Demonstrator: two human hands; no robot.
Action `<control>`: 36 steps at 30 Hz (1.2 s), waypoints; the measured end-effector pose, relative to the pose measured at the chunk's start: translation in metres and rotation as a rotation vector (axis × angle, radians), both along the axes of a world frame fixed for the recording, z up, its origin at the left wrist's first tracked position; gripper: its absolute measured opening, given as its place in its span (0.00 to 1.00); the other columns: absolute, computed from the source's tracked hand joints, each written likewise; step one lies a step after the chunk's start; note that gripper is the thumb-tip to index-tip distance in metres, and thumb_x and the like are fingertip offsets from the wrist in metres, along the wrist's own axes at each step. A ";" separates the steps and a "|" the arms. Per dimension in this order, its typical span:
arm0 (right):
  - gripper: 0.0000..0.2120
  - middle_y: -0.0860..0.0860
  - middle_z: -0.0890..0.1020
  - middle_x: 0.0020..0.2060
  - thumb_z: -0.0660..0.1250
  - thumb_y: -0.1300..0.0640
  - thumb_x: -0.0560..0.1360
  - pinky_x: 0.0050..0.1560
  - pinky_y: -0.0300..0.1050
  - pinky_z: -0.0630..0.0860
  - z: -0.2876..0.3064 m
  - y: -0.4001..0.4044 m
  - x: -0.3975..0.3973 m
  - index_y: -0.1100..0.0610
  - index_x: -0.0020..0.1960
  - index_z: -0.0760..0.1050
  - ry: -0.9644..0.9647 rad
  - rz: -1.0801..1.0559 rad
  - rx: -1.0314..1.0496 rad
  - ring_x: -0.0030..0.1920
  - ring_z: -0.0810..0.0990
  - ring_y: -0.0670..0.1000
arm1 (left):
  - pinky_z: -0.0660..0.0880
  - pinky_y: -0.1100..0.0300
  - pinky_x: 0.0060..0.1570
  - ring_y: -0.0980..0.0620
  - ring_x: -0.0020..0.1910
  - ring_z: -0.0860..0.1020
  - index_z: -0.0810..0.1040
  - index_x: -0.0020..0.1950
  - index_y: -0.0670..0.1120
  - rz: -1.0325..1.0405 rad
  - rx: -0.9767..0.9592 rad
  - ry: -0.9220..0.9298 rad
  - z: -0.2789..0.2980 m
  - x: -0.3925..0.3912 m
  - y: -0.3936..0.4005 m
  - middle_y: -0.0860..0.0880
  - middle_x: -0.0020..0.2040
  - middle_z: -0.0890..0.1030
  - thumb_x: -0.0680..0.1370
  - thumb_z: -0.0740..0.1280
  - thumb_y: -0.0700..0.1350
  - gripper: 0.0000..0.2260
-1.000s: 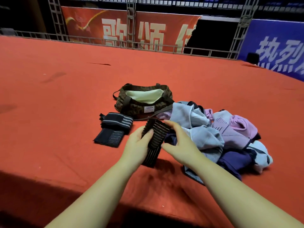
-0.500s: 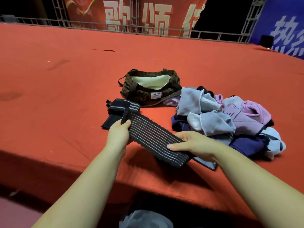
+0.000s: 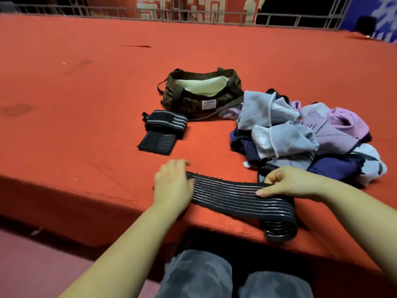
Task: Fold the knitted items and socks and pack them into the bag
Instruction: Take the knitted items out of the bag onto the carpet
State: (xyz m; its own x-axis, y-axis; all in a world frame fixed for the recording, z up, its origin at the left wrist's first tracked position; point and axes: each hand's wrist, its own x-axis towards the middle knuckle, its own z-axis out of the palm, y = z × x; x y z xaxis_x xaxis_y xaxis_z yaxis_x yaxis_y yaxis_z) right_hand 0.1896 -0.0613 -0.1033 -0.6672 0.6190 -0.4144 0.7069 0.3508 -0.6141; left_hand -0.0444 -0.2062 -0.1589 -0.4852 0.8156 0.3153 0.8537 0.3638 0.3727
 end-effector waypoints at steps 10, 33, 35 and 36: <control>0.14 0.49 0.78 0.27 0.77 0.48 0.64 0.37 0.40 0.69 0.012 0.010 0.055 0.57 0.32 0.77 -0.105 -0.135 0.024 0.30 0.73 0.46 | 0.61 0.54 0.61 0.48 0.63 0.67 0.71 0.63 0.51 -0.201 -0.213 0.042 -0.018 0.072 0.021 0.51 0.63 0.70 0.74 0.61 0.65 0.24; 0.11 0.55 0.82 0.47 0.59 0.58 0.80 0.32 0.36 0.76 0.013 -0.045 -0.040 0.55 0.62 0.71 0.635 -0.362 -0.476 0.34 0.82 0.47 | 0.77 0.43 0.52 0.47 0.48 0.81 0.78 0.55 0.49 -0.144 0.143 -1.648 0.018 0.075 0.016 0.44 0.50 0.82 0.78 0.60 0.55 0.14; 0.11 0.55 0.82 0.50 0.59 0.62 0.80 0.35 0.36 0.76 0.008 -0.048 -0.054 0.55 0.60 0.71 0.614 -0.296 -0.426 0.36 0.82 0.46 | 0.77 0.45 0.52 0.47 0.50 0.81 0.79 0.56 0.49 -0.123 0.119 -1.726 0.018 0.058 0.013 0.45 0.50 0.83 0.72 0.67 0.59 0.19; 0.11 0.55 0.82 0.50 0.60 0.65 0.79 0.37 0.35 0.76 0.005 -0.049 -0.059 0.56 0.60 0.72 0.593 -0.252 -0.360 0.37 0.81 0.45 | 0.78 0.46 0.52 0.46 0.50 0.82 0.79 0.56 0.49 -0.138 0.116 -1.676 0.016 0.051 0.010 0.45 0.51 0.83 0.71 0.70 0.57 0.18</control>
State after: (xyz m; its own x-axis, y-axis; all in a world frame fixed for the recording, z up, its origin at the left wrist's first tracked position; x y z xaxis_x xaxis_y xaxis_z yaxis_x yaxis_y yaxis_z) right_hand 0.1302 -0.1107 -0.0979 -0.6979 0.6767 -0.2347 0.2525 -0.0741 -0.9647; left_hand 0.0067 -0.1961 -0.1428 -0.2558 0.8889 -0.3800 -0.4621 0.2328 0.8557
